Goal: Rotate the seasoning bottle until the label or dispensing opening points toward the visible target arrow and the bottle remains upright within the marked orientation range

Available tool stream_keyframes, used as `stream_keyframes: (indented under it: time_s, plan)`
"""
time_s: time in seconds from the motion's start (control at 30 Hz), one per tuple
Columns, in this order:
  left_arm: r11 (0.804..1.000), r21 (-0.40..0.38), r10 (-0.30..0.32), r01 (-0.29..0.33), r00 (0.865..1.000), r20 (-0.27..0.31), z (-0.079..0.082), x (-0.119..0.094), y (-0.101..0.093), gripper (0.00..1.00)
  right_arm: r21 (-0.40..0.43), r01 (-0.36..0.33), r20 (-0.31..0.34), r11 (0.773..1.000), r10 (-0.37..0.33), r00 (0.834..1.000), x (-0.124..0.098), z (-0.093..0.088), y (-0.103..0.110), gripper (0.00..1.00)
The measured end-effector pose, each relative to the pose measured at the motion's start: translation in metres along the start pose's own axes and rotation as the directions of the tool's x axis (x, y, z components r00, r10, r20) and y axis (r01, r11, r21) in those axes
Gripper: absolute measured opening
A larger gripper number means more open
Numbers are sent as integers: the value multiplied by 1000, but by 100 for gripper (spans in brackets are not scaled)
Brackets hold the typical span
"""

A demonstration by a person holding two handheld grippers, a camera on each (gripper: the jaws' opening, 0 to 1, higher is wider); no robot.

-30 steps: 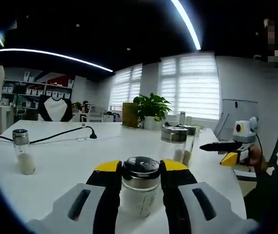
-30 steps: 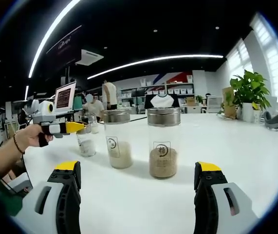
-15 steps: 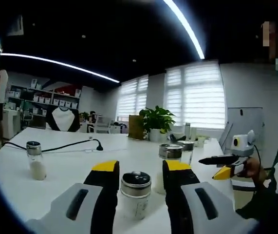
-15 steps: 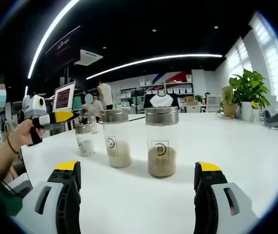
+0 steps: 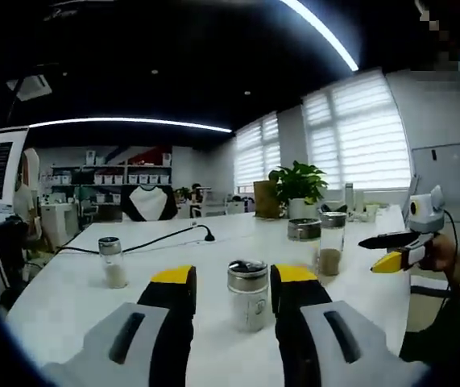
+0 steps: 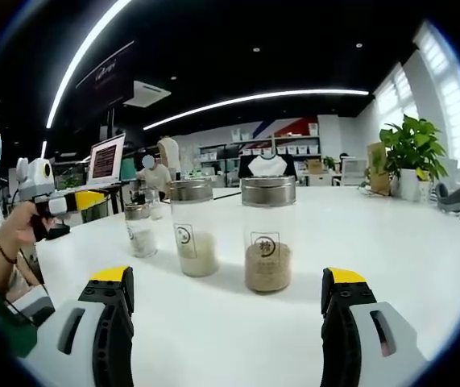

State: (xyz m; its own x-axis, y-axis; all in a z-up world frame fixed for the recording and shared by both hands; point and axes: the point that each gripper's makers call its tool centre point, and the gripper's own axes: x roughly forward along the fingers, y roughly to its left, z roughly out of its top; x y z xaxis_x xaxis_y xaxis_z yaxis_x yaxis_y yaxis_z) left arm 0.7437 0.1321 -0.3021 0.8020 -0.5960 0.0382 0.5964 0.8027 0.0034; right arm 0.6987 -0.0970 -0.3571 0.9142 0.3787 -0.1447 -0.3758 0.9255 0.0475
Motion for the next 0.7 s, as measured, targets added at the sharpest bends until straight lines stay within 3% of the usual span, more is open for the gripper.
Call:
stream_keyframes:
  time_s: [0.1, 0.2, 0.3, 0.37, 0.7]
  plan:
    - [999, -29, 40, -40, 999, 0, -6, -6, 2, 40, 0, 2, -1, 1000, -2, 1000, 0, 0, -1, 99]
    - [990, -51, 129, -128, 992, 15, -10, -15, 7, 43, 0, 1, -7, 1000, -1, 1000, 1, -2, 0, 99]
    - [988, -27, 152, -152, 988, 4, -10, -21, 6, 45, -2, -7, -5, 1000, 7, 1000, 0, 0, 2, 99]
    - [980, -10, 201, -201, 980, 10, -5, -27, 11, 45, -6, -5, 1, 1000, 5, 1000, -1, 2, 3, 99]
    - [971, 18, 240, -240, 971, 6, 0, -33, 18, 45, -6, 40, -1, 999, -40, 999, -5, 2, -16, 99]
